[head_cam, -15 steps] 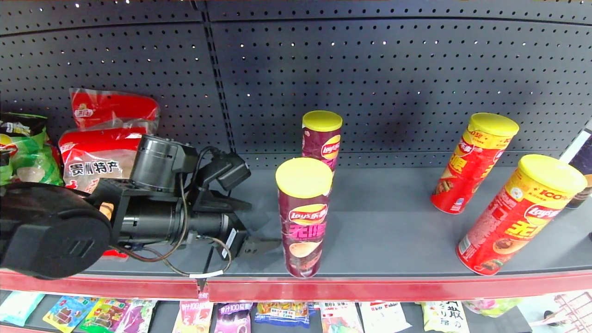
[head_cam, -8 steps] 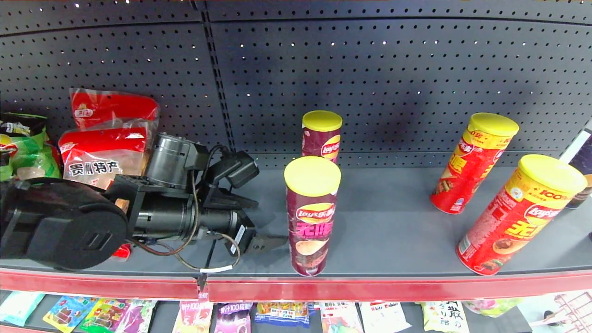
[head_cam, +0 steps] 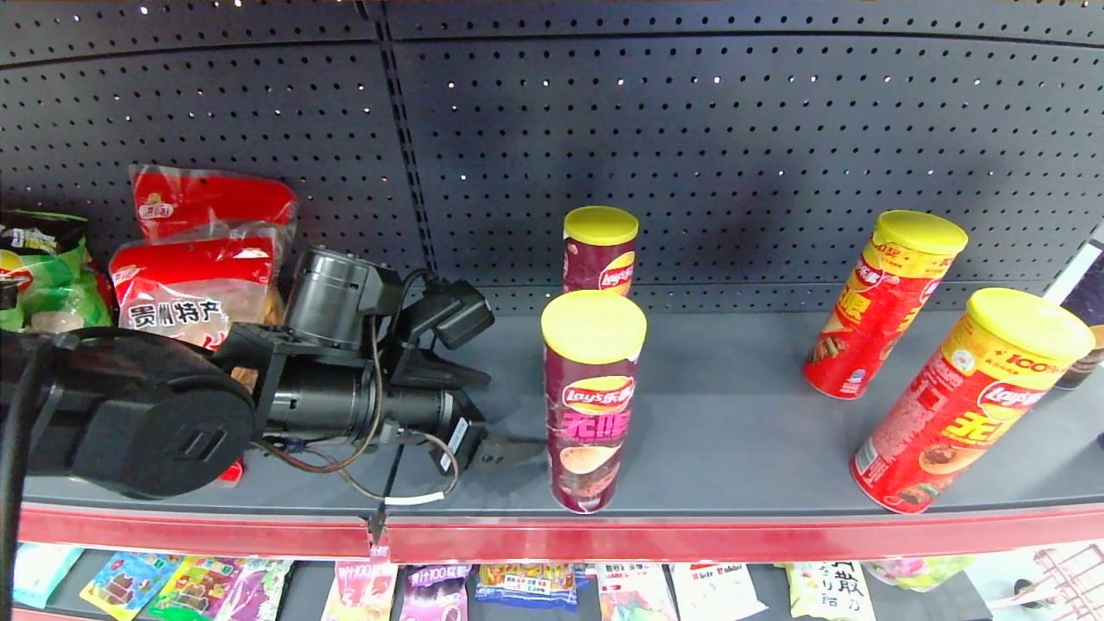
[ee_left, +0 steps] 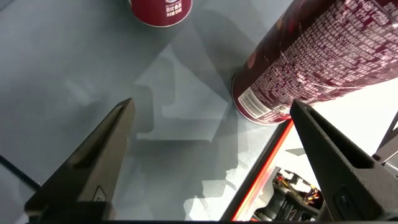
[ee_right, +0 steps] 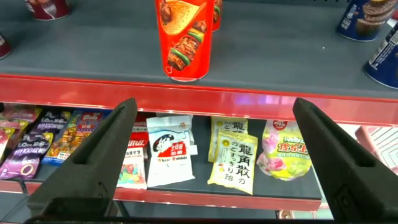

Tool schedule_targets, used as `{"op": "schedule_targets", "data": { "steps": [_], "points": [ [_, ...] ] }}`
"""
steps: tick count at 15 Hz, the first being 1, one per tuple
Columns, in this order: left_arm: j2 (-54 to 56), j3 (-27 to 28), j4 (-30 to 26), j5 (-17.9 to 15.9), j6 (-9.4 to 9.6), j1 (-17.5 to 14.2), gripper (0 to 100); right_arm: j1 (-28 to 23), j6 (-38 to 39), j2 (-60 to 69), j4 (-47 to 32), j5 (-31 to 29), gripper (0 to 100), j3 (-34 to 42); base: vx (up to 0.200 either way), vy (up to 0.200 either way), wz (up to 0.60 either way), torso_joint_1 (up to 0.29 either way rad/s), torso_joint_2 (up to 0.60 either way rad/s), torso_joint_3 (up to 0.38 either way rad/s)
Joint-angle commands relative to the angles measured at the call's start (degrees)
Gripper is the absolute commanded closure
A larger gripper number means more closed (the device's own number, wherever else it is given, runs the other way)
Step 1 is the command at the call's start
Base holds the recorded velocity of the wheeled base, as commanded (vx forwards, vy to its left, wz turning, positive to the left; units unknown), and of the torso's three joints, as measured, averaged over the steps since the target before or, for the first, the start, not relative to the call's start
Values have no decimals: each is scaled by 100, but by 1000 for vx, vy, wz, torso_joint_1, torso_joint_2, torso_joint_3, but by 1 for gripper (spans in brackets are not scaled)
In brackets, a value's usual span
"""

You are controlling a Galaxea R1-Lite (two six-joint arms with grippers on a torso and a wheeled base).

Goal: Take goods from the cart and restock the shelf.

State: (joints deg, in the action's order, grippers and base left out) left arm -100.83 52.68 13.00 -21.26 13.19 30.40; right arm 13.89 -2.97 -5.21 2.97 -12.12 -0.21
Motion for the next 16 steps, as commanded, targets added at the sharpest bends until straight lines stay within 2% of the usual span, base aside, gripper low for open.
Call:
{"op": "schedule_targets", "data": {
  "steps": [1,16],
  "points": [
    [-16,6,1,-1,-1,1,0,0,-1,-24,1,-1,0,3,0,0,0,0,0,0],
    [-42,76,1,61,-9,71,0,0,-1,-24,1,-1,0,3,0,0,0,0,0,0]
  ]
}}
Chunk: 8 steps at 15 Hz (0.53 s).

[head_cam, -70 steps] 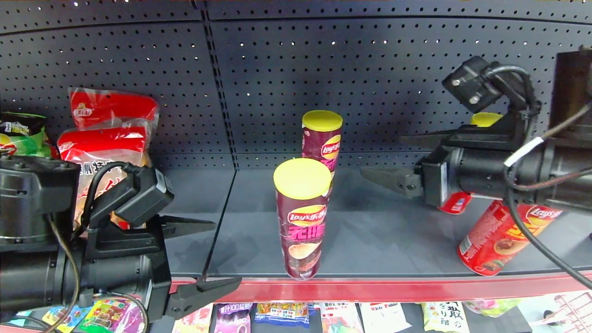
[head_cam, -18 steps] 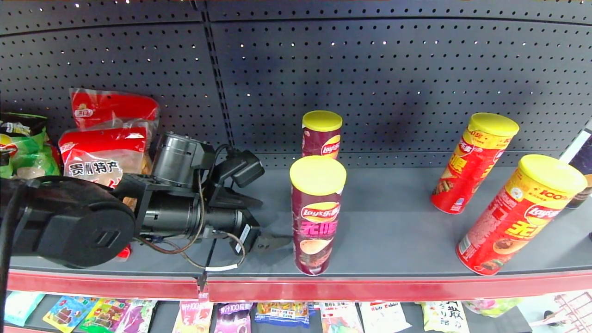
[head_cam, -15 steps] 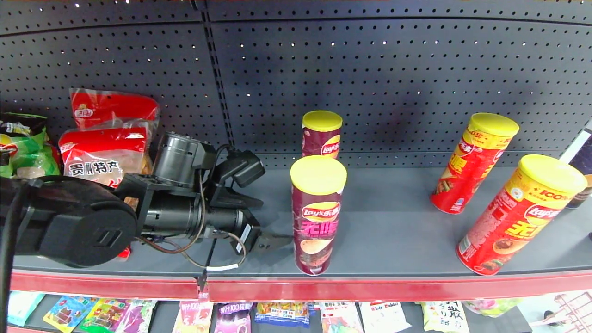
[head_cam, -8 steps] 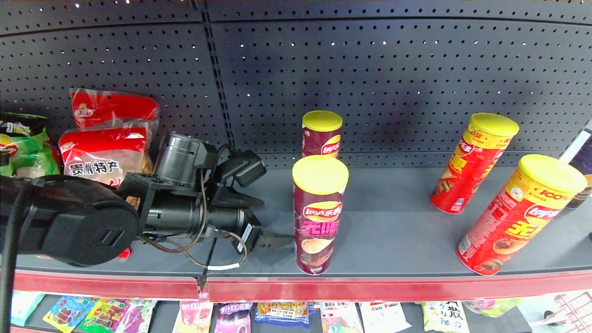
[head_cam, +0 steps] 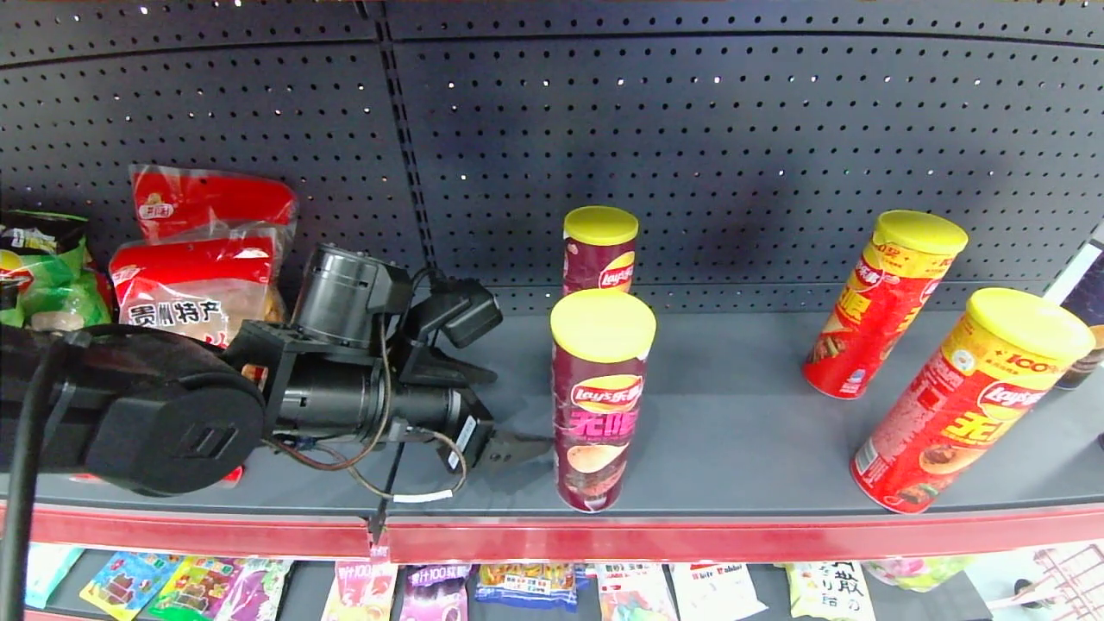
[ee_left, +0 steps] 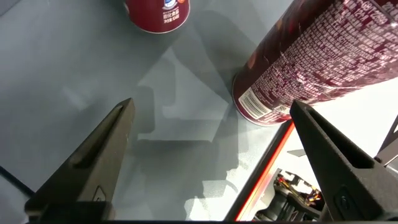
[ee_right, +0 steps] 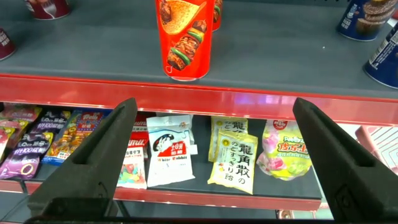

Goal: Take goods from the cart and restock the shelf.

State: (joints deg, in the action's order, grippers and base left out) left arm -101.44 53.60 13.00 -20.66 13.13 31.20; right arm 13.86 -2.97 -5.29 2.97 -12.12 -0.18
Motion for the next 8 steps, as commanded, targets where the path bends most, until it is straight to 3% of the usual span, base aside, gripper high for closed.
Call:
{"op": "schedule_targets", "data": {
  "steps": [1,3,6,7,8],
  "points": [
    [28,-34,1,18,-3,-8,0,3,-1,-16,1,-1,0,1,0,0,0,0,0,0],
    [344,-210,-8,185,-12,-105,0,3,-1,-16,10,-28,0,1,0,0,0,0,0,0],
    [1900,-1054,-51,502,14,-905,0,3,34,-16,1,-1,0,1,0,0,0,0,0,0],
    [2225,-1221,-60,555,14,-1028,0,3,34,-16,1,-10,0,1,0,0,0,0,0,0],
    [3148,-1783,-60,739,14,-1265,0,3,34,-16,1,-28,0,1,0,0,0,0,0,0]
  ]
}}
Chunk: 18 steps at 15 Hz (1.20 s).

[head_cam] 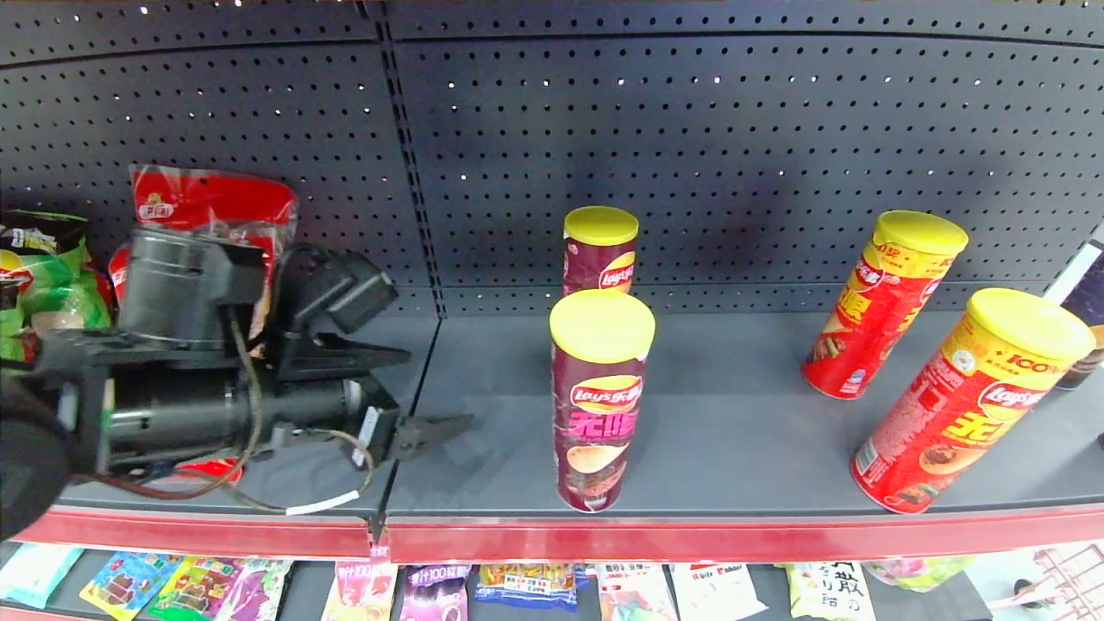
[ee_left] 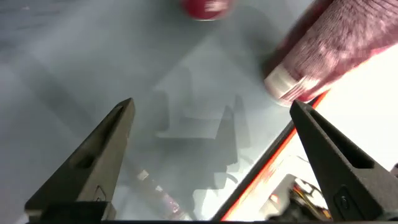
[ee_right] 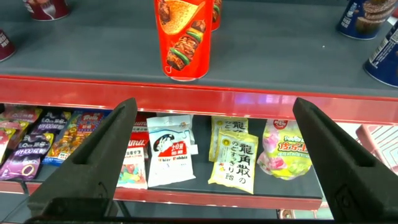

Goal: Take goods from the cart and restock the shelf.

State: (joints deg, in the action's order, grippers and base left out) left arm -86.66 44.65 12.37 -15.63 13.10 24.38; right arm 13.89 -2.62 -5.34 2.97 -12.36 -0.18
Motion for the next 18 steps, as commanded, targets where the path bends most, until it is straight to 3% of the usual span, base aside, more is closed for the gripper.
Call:
{"op": "schedule_targets", "data": {
  "steps": [1,2,3,6,8,11,18],
  "points": [
    [2312,-1240,-33,394,8,-663,0,0,-19,-11,1,6,0,1,0,0,0,0,0,0],
    [2312,-1240,-33,394,8,-663,0,0,-19,-11,1,6,0,1,0,0,0,0,0,0],
    [3911,-1855,-657,1431,-27,-751,0,0,-10,-11,10,-12,0,1,0,0,0,0,0,0],
    [6355,-2374,-2538,1879,-361,-970,0,0,-10,-11,-7,-29,0,1,0,0,0,0,0,0],
    [7260,-2655,-3065,2125,-396,-1120,0,0,-10,-11,10,-47,0,1,0,0,0,0,0,0],
    [7805,-2901,-3065,2275,-133,-1102,0,0,-2,-11,1,-56,0,1,0,0,0,0,0,0],
    [8139,-3050,-3083,2327,-36,-1120,0,0,-10,-11,-16,-65,0,-8,-29,0,0,-1,0,0]
  ]
}}
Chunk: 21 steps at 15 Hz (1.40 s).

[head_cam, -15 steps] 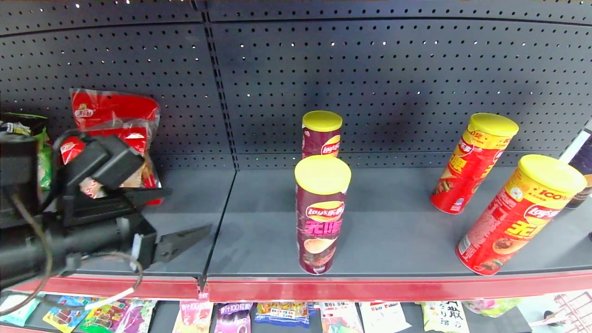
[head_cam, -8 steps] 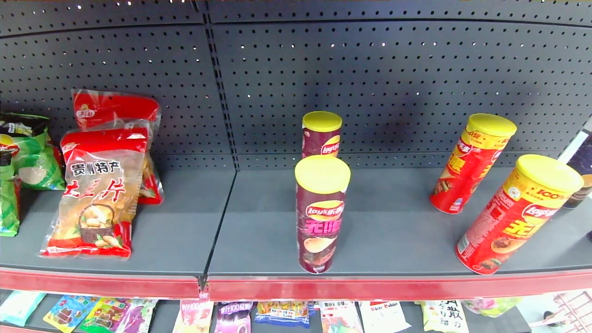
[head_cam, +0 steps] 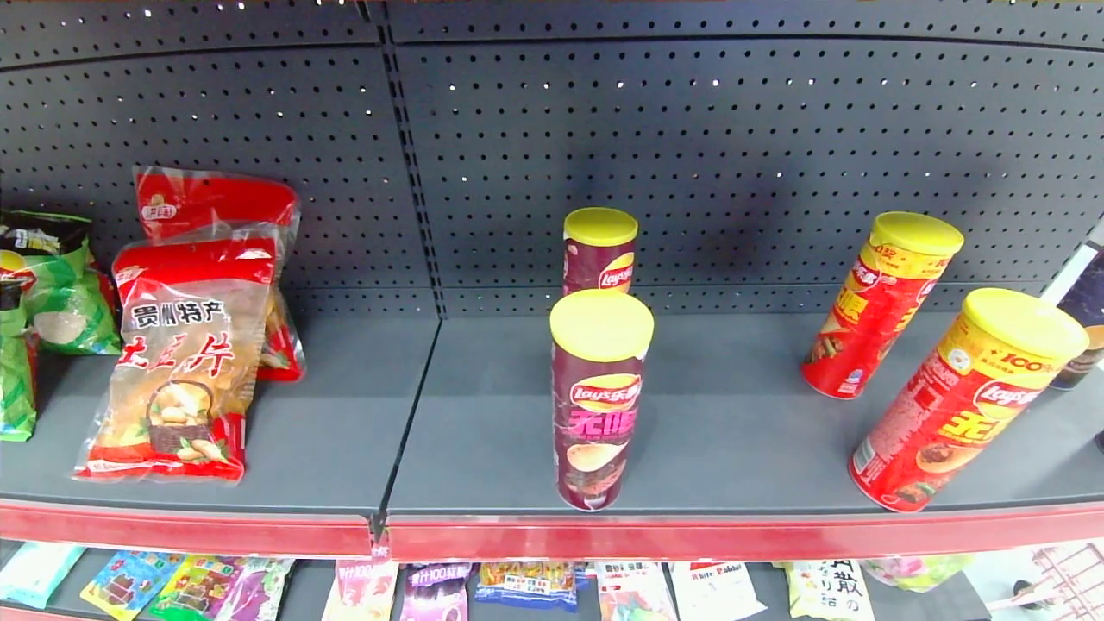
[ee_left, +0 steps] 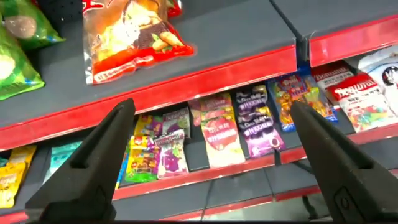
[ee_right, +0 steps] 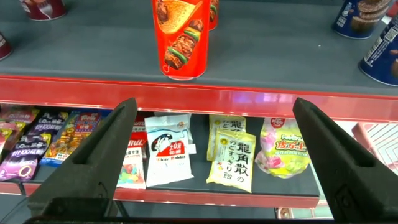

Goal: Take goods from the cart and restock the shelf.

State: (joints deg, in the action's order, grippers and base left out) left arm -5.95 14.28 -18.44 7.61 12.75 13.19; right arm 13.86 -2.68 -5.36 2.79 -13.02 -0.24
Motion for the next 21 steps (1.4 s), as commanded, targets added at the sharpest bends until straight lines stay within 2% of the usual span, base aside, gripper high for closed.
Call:
{"op": "schedule_targets", "data": {
  "steps": [1,3,5,7,11,21],
  "points": [
    [68,-21,-1,4,-1,-1,0,3,-4,-9,2,1,0,-2,-200,0,0,2,7,2],
    [68,-30,-1,4,8,-1,0,3,-4,-9,2,1,0,-2,-100,0,0,9,4,1],
    [68,-83,34,-22,140,-1,0,3,-4,-9,2,10,0,-2,0,0,0,0,0,0],
    [68,-127,43,-49,175,-1,0,3,-4,-9,2,10,0,-2,0,0,0,0,0,0],
    [76,-311,245,-58,201,-1,0,3,-4,-9,2,10,0,-2,0,-200,0,0,-1,1],
    [76,-320,254,-58,219,-1,0,3,-4,-9,2,10,0,-2,0,-200,0,7,4,1]
  ]
}}
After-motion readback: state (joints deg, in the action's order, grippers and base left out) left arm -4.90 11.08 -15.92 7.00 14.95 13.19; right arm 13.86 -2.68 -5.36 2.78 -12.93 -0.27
